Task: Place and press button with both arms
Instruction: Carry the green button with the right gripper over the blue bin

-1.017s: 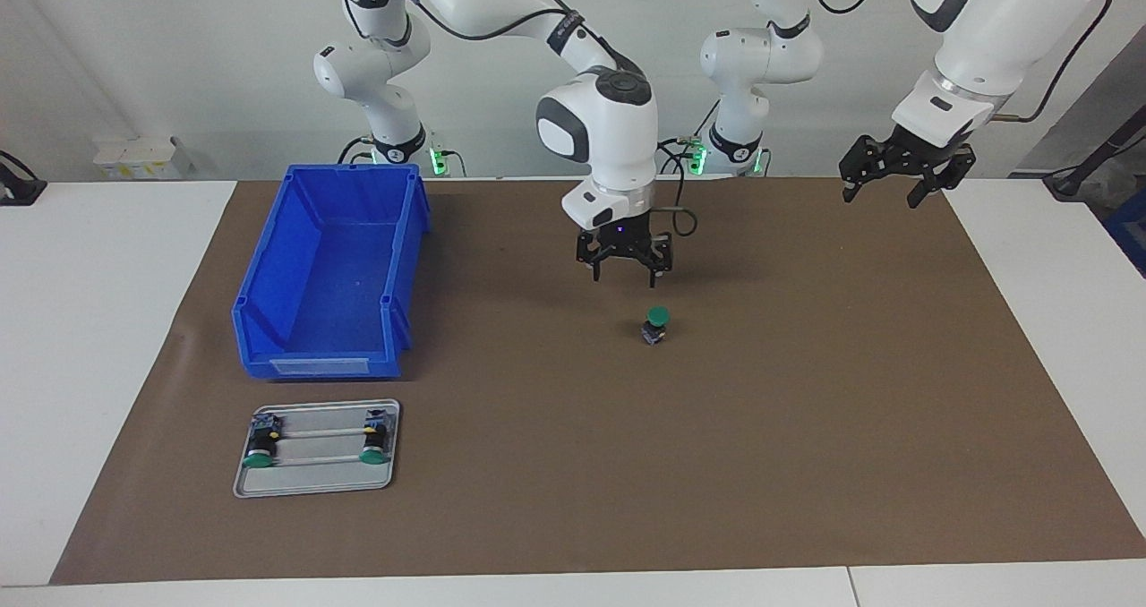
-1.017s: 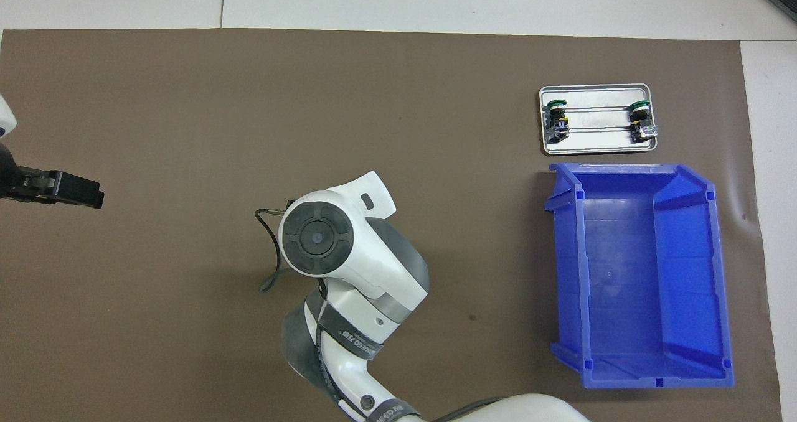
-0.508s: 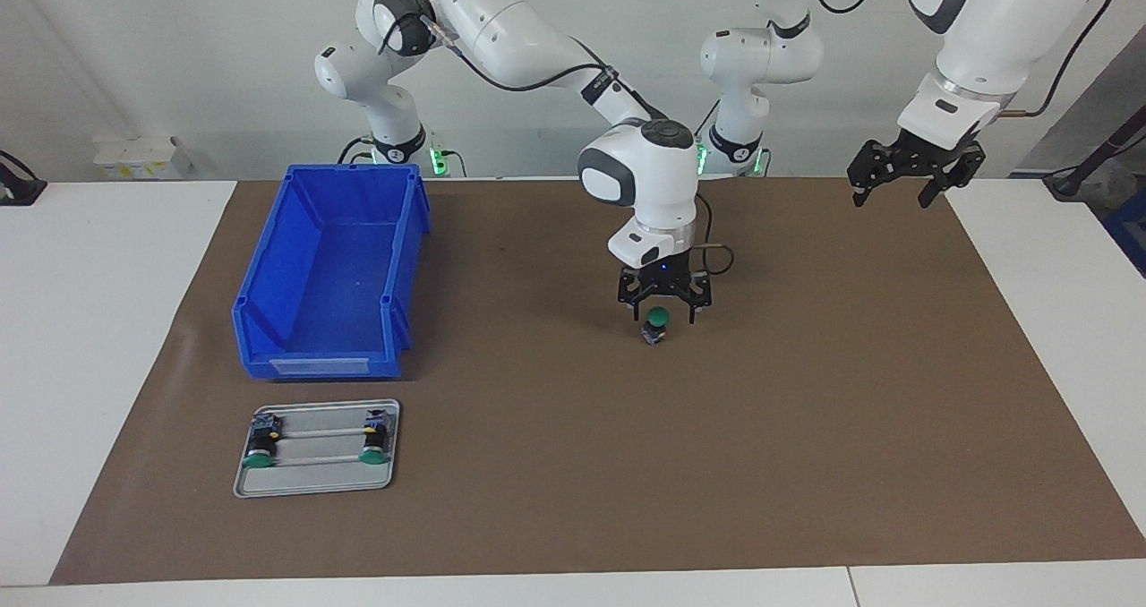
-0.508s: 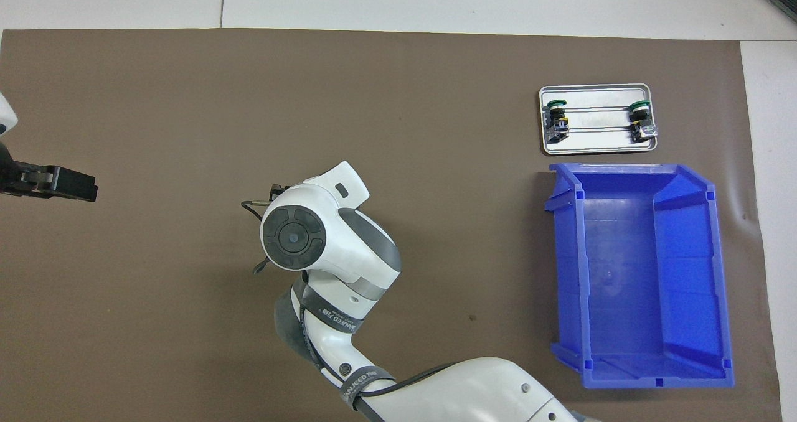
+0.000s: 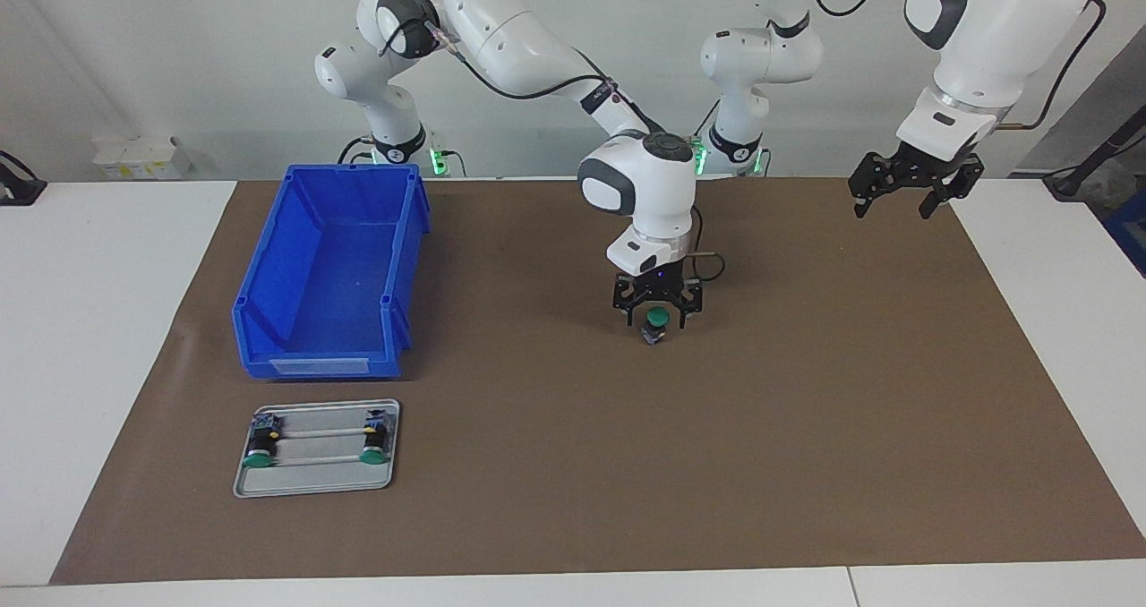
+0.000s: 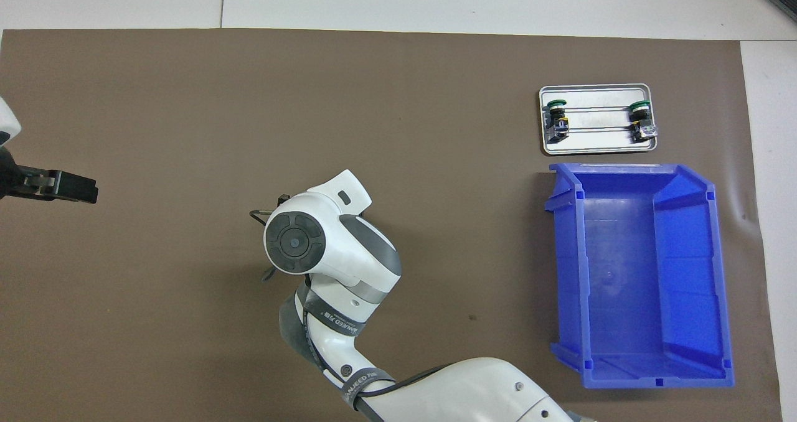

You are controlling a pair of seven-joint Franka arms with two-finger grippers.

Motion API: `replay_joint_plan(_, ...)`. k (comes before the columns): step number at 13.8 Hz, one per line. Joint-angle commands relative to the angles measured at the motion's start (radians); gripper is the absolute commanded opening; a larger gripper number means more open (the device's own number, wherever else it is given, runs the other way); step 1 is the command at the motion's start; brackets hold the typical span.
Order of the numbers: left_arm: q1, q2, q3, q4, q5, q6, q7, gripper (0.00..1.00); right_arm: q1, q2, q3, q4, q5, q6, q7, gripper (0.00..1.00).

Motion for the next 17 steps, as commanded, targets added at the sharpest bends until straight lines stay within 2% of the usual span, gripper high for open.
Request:
replay_joint_plan(1, 0.008, -0.034, -0.012, -0.044, 0.017, 0.027, 0.011, 0.99, 0.000, -0.020, 0.000, -0.022, -0.011, -0.010, -0.022, 0.23)
replay_joint_plan(2, 0.005, -0.034, -0.012, -0.047, 0.017, 0.027, 0.001, 0.99, 0.000, -0.020, 0.000, -0.023, -0.005, -0.013, -0.023, 0.06)
replay_joint_plan(3, 0.005, -0.040, -0.012, -0.054, 0.017, 0.028, -0.003, 0.99, -0.002, -0.022, 0.000, -0.023, -0.002, -0.019, -0.023, 0.00)
replay_joint_plan(9, -0.001, -0.047, -0.014, -0.067, 0.017, 0.028, -0.027, 0.99, -0.016, -0.044, 0.000, 0.006, 0.004, -0.068, -0.025, 0.00)
replay_joint_plan(11, -0.001, -0.047, -0.020, -0.066, 0.017, 0.028, -0.026, 0.99, -0.042, -0.113, -0.002, -0.002, 0.004, -0.135, -0.061, 0.00)
replay_joint_plan(14, -0.003, -0.047, -0.022, -0.064, 0.017, 0.030, 0.025, 0.99, -0.140, -0.257, -0.002, -0.052, 0.004, -0.217, -0.155, 0.00)
replay_joint_plan(17, -0.001, -0.047, -0.022, -0.064, 0.017, 0.038, 0.066, 0.99, -0.238, -0.342, -0.002, -0.086, 0.004, -0.254, -0.235, 0.00)
